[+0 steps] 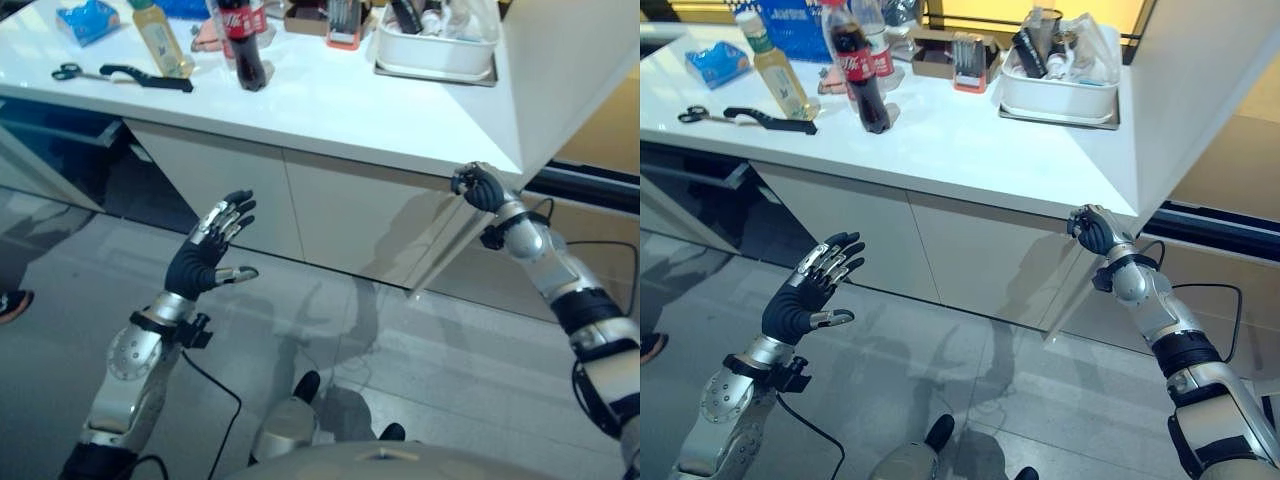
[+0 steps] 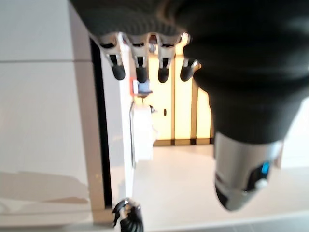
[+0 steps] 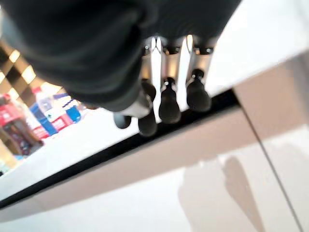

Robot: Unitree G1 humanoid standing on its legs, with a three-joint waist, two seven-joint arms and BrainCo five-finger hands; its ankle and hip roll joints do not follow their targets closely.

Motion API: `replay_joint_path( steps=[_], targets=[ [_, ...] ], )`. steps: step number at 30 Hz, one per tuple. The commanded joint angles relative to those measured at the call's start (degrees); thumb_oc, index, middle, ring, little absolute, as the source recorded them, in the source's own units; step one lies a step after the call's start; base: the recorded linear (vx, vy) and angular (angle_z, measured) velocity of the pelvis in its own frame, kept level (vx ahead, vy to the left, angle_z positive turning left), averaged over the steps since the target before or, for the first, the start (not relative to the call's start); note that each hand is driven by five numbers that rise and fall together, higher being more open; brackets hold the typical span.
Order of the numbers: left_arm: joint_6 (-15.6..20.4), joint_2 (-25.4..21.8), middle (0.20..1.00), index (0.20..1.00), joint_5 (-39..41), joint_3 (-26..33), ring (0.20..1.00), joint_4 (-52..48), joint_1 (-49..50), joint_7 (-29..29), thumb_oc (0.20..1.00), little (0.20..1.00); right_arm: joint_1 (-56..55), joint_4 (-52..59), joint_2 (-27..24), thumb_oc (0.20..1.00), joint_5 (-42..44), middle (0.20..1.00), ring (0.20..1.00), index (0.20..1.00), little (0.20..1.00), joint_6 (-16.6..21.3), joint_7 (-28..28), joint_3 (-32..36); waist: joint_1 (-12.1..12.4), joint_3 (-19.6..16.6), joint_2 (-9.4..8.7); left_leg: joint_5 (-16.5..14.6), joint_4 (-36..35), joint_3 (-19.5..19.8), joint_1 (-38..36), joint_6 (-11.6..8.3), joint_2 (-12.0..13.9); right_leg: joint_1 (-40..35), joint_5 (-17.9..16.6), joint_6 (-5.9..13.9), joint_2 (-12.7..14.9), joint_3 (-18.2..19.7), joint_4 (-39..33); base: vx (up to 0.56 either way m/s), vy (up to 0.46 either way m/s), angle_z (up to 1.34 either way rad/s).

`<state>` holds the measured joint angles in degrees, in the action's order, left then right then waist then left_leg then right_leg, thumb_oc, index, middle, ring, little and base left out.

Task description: Take the drinks into the refrigerator

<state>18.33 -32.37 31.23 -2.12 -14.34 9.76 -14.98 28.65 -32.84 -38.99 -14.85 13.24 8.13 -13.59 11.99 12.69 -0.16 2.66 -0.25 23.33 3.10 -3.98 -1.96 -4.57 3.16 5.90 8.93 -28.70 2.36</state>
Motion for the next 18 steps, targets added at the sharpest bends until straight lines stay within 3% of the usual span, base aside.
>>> replay_joint_path(
  steps=[1,5,10,17,18],
  targets=[
    [3.98,-0.54,1.000,1.000,-0.31,1.49,1.000,-3.39,-0.01,1.90,1.000,1.000,-4.32,6.48,0.69,0.200,3.04,0.200,0.200,0.200,0.200,2.34,2.21,2.45,-0.91,-1.90,-1.97,-4.41,0.39,-3.57,-2.69,4.36,-2.20,2.00,3.64,-1.67,0.42,-0.06,7.24,0.01,0.000,0.04],
    [4.52,0.56,1.000,1.000,-1.82,2.46,1.000,-3.31,0.88,3.05,1.000,1.000,-13.82,11.80,3.66,0.200,4.17,0.200,0.200,0.200,0.200,3.63,1.20,5.71,-2.30,-1.80,-1.90,-4.50,0.26,-4.16,-2.94,4.43,-1.88,2.22,3.72,-1.63,0.34,0.24,7.37,0.00,0.007,-0.04],
    [5.52,2.61,1.000,1.000,-4.39,4.77,1.000,-3.32,2.64,5.00,1.000,1.000,-28.11,15.02,8.46,0.200,5.79,0.200,0.200,0.200,0.200,5.33,-1.98,7.48,-5.77,-1.38,-1.30,-4.78,-0.01,-5.59,-3.34,4.48,-1.43,2.77,3.91,-1.63,0.09,1.53,7.40,-0.01,0.015,-0.09],
    [6.44,3.15,1.000,1.000,-5.69,6.41,1.000,-3.65,5.48,5.75,1.000,1.000,-36.45,14.30,9.38,0.200,5.90,0.200,0.200,0.200,0.200,6.62,-3.66,7.47,-8.44,-1.55,-1.01,-5.21,-0.15,-7.27,-3.94,4.48,-0.91,3.00,3.75,-1.68,-0.24,3.30,6.81,-0.01,0.017,-0.18],
    [6.46,3.17,1.000,1.000,-5.74,6.43,1.000,-3.47,5.69,5.80,1.000,1.000,-37.24,13.80,9.63,0.241,6.79,0.241,0.241,0.241,0.241,6.78,-4.04,7.62,-8.85,-1.64,-1.01,-5.25,-0.21,-7.52,-4.06,4.48,-0.80,3.01,3.66,-1.64,-0.28,3.54,6.64,-0.01,0.011,-0.23]
  ],
)
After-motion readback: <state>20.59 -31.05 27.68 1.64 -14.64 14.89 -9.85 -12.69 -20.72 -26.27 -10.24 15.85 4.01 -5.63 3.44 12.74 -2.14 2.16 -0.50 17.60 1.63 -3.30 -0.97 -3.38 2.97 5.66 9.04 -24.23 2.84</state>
